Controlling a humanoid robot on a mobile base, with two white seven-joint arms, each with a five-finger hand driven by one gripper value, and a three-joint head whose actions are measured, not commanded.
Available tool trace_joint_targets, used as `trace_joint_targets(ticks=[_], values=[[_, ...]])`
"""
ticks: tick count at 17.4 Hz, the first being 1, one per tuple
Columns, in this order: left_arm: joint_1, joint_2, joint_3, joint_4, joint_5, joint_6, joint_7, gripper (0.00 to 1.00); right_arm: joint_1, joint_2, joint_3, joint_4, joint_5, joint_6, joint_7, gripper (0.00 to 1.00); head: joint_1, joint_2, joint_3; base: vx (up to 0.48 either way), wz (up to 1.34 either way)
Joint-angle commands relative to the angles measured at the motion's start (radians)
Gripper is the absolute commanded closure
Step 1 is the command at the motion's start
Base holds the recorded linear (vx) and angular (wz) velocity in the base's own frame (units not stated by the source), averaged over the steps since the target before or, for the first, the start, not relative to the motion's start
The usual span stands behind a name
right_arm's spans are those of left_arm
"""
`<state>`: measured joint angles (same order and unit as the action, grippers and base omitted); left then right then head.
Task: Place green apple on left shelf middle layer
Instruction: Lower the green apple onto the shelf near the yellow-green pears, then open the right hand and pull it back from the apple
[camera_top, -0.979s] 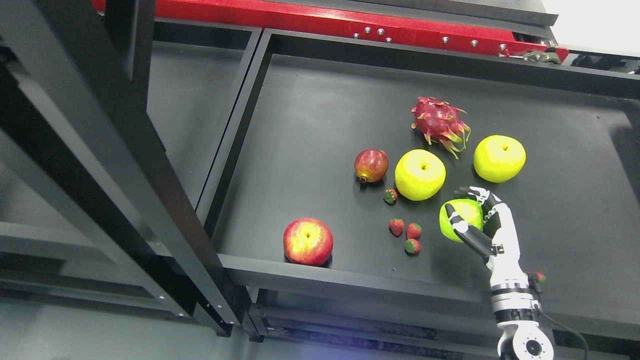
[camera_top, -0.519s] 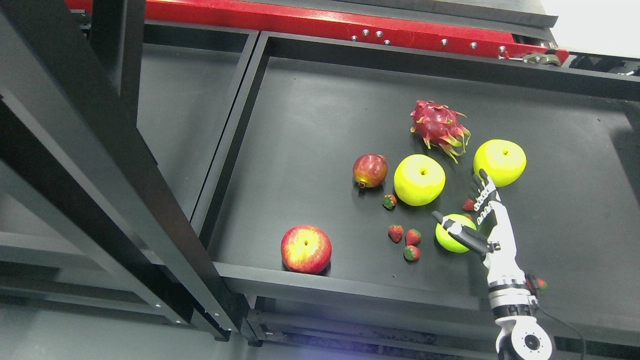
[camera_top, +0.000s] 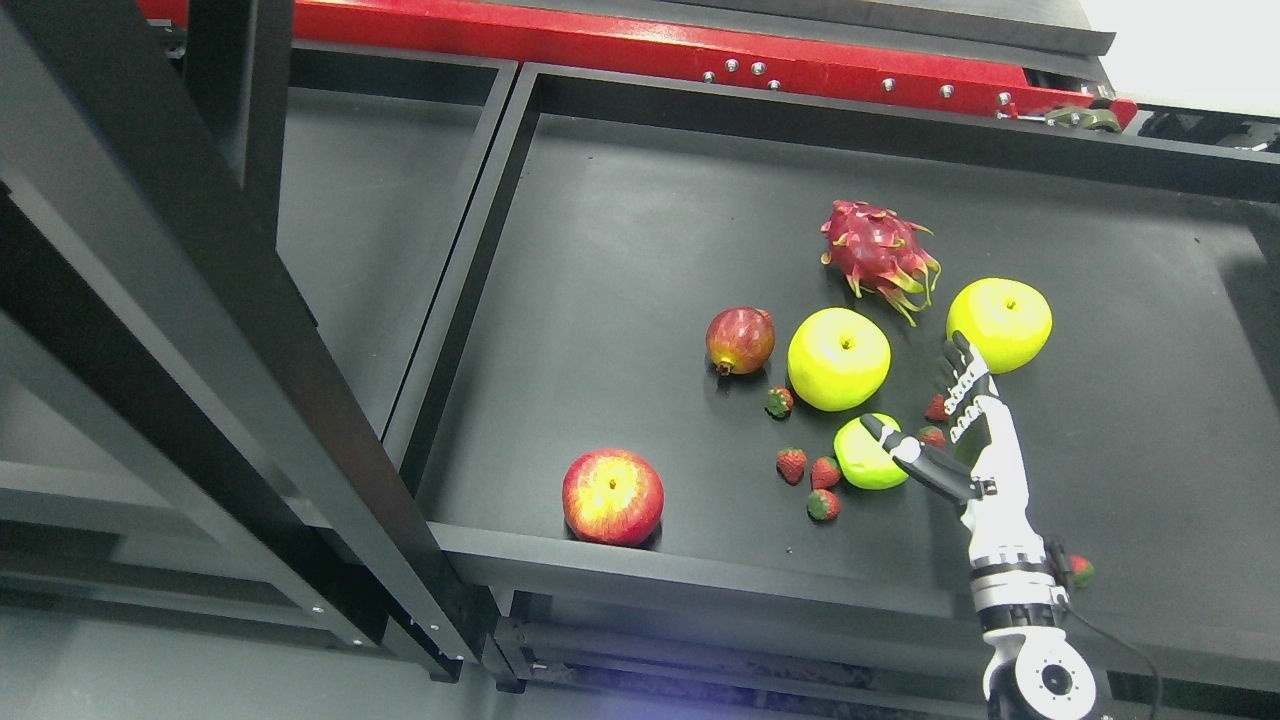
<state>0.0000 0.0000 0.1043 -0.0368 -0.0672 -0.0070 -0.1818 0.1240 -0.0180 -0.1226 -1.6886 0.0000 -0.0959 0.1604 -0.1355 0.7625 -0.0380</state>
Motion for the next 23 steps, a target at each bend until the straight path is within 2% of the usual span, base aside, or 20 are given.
trace_joint_targets(ticks=[1, 6, 7, 10, 16, 23], values=[[-0.021, 0.017, 0.000, 0.000, 0.001, -0.001, -0.001, 0.00, -0.023, 0.001, 0.035, 0.021, -0.014, -0.002, -0.015, 0.00, 0.0000, 0.000, 0.000, 0.000, 0.00], [-0.021, 0.017, 0.000, 0.000, 0.000, -0.001, -0.001, 0.00, 0.011, 0.001, 0.078, 0.040, -0.098, 0.002, -0.024, 0.00, 0.0000, 0.000, 0.000, 0.000, 0.00], [-0.021, 0.017, 0.000, 0.000, 0.000, -0.001, -0.001, 0.00, 0.011, 0.001, 0.109, 0.038, -0.098, 0.005, -0.068, 0.00, 0.0000, 0.000, 0.000, 0.000, 0.00], [-0.021, 0.017, 0.000, 0.000, 0.000, -0.001, -0.001, 0.00, 0.009, 0.001, 0.217, 0.038, -0.094, -0.002, -0.313, 0.00, 0.0000, 0.000, 0.000, -0.003, 0.00], [-0.021, 0.017, 0.000, 0.000, 0.000, -0.001, -0.001, 0.00, 0.016, 0.001, 0.209, 0.037, -0.091, 0.005, -0.256, 0.00, 0.0000, 0.000, 0.000, -0.036, 0.08], [-0.021, 0.017, 0.000, 0.000, 0.001, -0.001, -0.001, 0.00, 0.016, 0.001, 0.205, 0.037, -0.091, 0.008, -0.256, 0.00, 0.0000, 0.000, 0.000, -0.067, 0.17]])
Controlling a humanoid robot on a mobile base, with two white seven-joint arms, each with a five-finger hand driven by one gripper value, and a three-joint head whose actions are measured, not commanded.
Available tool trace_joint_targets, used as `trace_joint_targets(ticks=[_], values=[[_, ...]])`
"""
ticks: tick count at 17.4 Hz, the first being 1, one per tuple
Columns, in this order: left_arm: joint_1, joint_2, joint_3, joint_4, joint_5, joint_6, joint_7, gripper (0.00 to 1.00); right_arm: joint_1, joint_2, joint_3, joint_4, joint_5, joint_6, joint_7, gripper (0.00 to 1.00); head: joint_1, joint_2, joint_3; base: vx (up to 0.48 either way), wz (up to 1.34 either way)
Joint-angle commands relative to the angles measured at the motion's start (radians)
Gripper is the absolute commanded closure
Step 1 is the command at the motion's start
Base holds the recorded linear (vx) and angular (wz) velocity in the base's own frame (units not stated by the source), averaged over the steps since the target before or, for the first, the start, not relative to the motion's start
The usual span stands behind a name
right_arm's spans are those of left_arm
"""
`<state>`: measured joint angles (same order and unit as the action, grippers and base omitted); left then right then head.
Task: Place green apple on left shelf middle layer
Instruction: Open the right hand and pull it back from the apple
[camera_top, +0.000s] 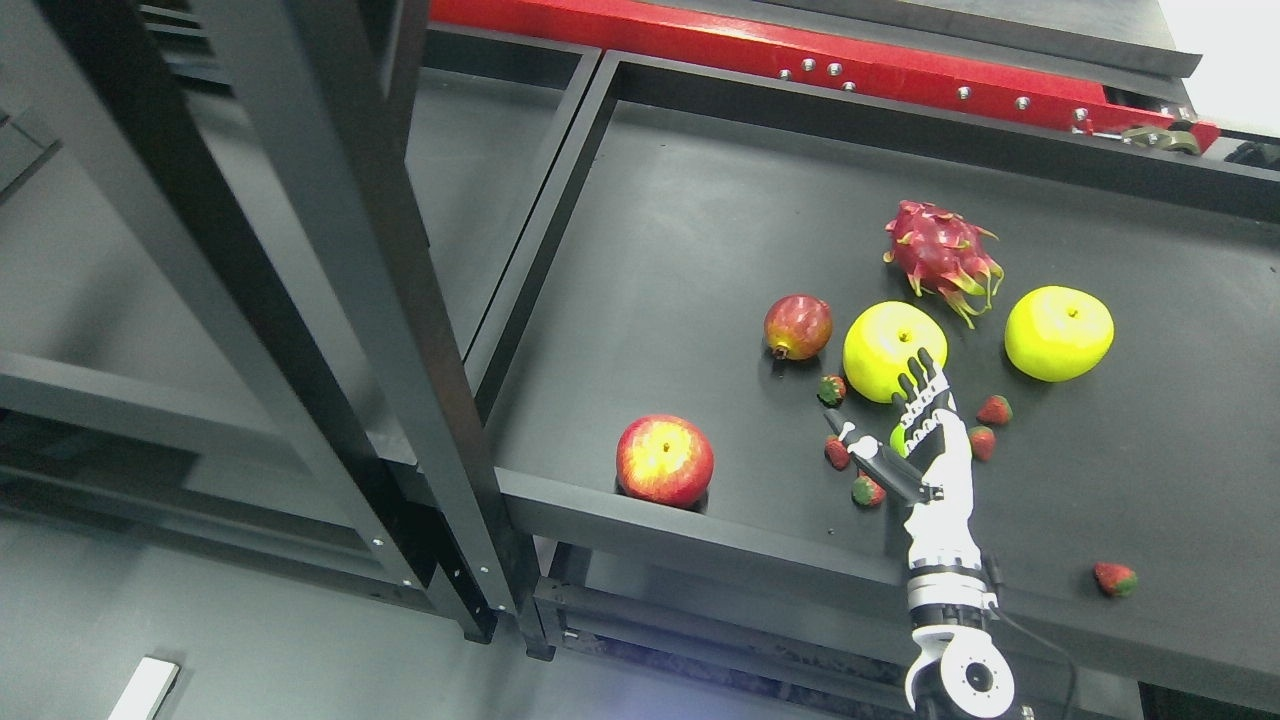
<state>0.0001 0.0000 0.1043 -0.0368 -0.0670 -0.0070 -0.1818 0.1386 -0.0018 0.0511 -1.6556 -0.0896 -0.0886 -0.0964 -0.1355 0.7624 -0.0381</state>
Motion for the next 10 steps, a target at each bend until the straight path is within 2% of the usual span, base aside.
trace_joint_targets(ticks=[1, 10], values=[[-0.022, 0.017, 0.000, 0.000, 0.000, -0.001, -0.001, 0.00, 0.001, -0.016, 0.032, 0.002, -0.001, 0.001, 0.001, 0.00, 0.0000, 0.000, 0.000, -0.048, 0.07], [-0.022, 0.017, 0.000, 0.000, 0.000, -0.001, -0.001, 0.00, -0.002, -0.016, 0.029, 0.004, -0.001, 0.001, 0.001, 0.00, 0.0000, 0.000, 0.000, -0.005, -0.01]])
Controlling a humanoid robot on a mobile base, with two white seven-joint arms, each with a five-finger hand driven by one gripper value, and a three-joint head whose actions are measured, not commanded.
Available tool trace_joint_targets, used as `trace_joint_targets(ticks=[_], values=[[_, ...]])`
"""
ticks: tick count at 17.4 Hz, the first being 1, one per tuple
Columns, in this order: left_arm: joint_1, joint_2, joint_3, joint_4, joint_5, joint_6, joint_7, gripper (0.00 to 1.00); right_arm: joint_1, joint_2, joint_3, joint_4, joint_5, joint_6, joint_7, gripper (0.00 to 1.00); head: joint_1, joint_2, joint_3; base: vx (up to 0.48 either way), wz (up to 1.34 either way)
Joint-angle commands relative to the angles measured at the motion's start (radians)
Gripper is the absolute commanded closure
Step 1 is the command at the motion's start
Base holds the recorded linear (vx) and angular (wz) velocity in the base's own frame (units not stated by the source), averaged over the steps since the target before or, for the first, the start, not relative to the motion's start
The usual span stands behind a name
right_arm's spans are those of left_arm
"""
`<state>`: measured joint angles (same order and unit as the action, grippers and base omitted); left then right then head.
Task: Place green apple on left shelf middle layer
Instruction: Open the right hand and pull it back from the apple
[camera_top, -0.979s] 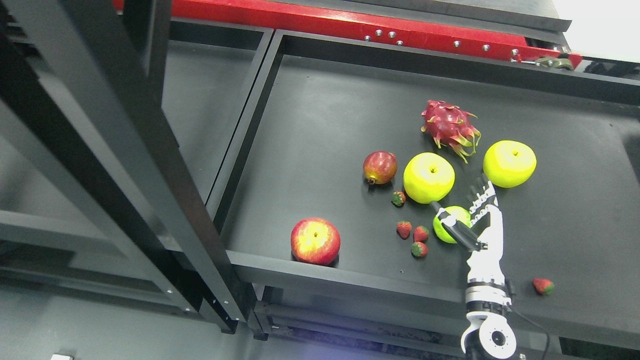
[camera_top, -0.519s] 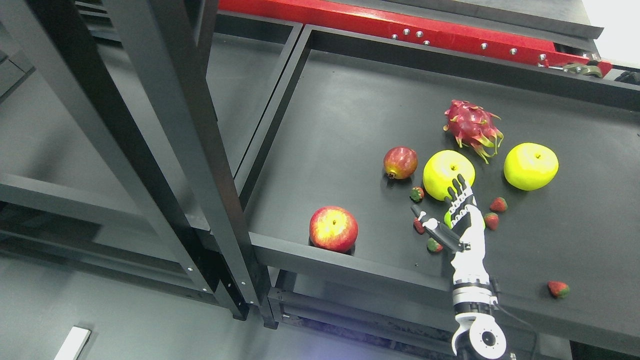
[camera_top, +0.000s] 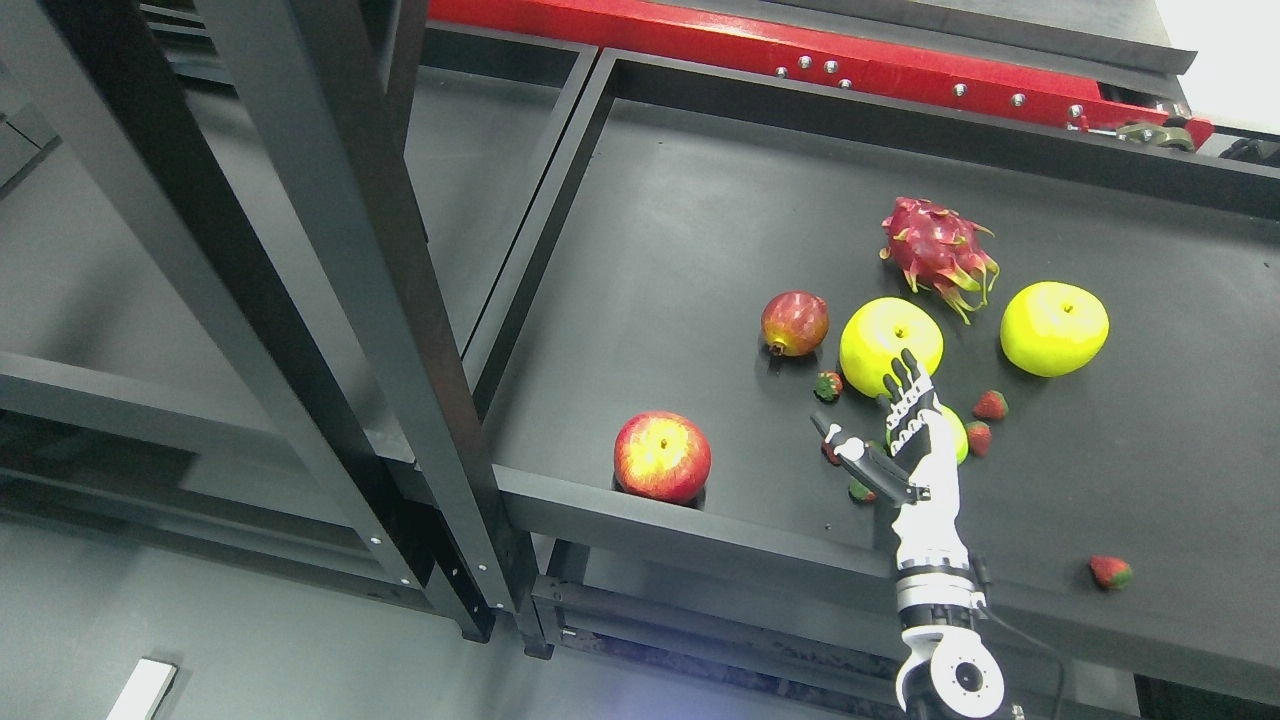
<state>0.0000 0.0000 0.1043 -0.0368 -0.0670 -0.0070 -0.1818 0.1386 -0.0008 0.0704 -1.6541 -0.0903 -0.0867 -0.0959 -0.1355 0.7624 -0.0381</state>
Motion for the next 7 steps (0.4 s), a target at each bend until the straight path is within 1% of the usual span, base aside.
trace_joint_targets(ticks=[1, 7], values=[[-0.021, 0.017, 0.000, 0.000, 0.000, -0.001, -0.001, 0.00, -0.005, -0.017, 0.009, 0.002, 0.000, -0.001, 0.001, 0.00, 0.0000, 0.000, 0.000, 0.000, 0.00], [-0.021, 0.017, 0.000, 0.000, 0.000, -0.001, -0.001, 0.00, -0.008, -0.017, 0.000, 0.000, 0.000, 0.001, 0.001, 0.00, 0.0000, 0.000, 0.000, -0.008, -0.03]])
